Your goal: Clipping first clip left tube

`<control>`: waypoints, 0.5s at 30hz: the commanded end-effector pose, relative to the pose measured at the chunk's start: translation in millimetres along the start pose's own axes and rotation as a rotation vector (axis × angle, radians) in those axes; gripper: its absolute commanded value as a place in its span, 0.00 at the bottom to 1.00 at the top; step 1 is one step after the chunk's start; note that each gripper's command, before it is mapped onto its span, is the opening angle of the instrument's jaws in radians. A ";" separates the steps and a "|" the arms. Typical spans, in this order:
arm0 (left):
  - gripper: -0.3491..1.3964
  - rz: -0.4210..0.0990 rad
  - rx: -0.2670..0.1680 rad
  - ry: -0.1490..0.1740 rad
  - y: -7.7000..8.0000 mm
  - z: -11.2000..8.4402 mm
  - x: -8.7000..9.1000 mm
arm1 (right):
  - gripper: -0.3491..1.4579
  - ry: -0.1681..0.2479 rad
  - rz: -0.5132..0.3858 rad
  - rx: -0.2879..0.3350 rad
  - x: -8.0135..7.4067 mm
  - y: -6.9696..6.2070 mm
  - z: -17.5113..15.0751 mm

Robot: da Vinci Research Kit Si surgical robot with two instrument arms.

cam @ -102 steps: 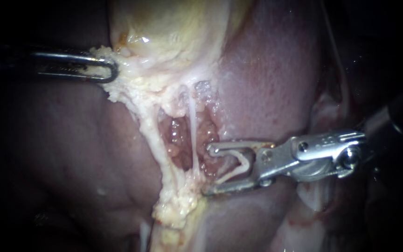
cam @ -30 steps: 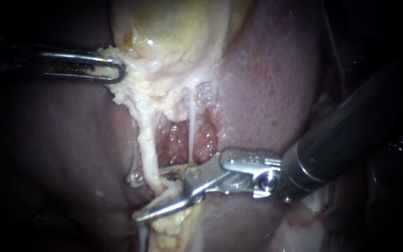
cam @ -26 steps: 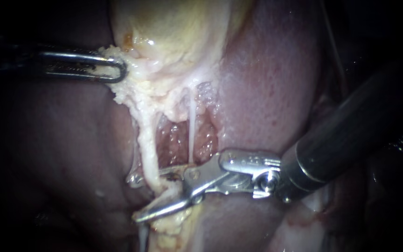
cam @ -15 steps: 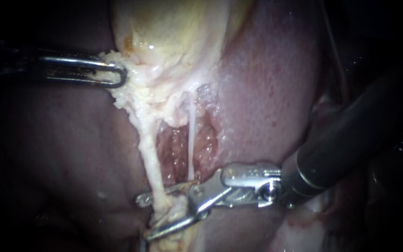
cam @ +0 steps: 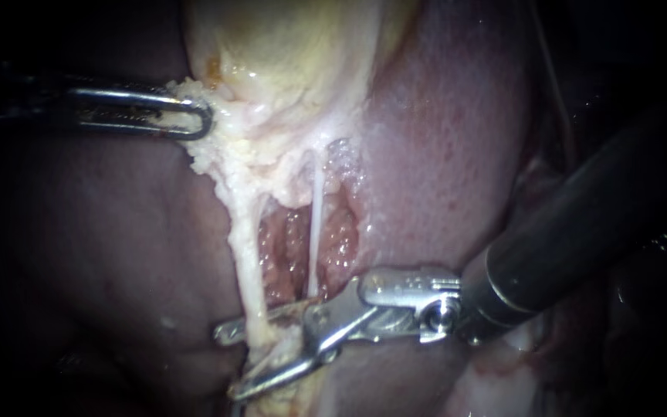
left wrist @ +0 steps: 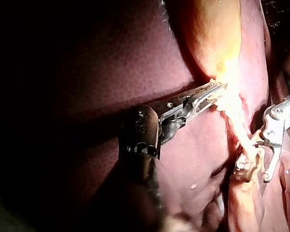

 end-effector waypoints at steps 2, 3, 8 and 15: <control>0.00 0.000 0.000 0.000 0.0 0.1 0.0 | 0.43 0.009 0.002 -0.002 0.5 0.0 -0.2; 0.00 0.000 0.000 0.000 0.0 0.1 0.0 | 0.43 0.010 0.003 -0.002 0.7 0.0 -0.2; 0.00 0.000 -0.002 -0.001 0.0 0.1 0.0 | 0.41 0.007 0.000 0.002 0.2 -0.4 0.0; 0.00 0.000 -0.002 -0.001 0.0 0.1 0.0 | 0.40 0.005 -0.001 0.008 0.3 -1.3 0.2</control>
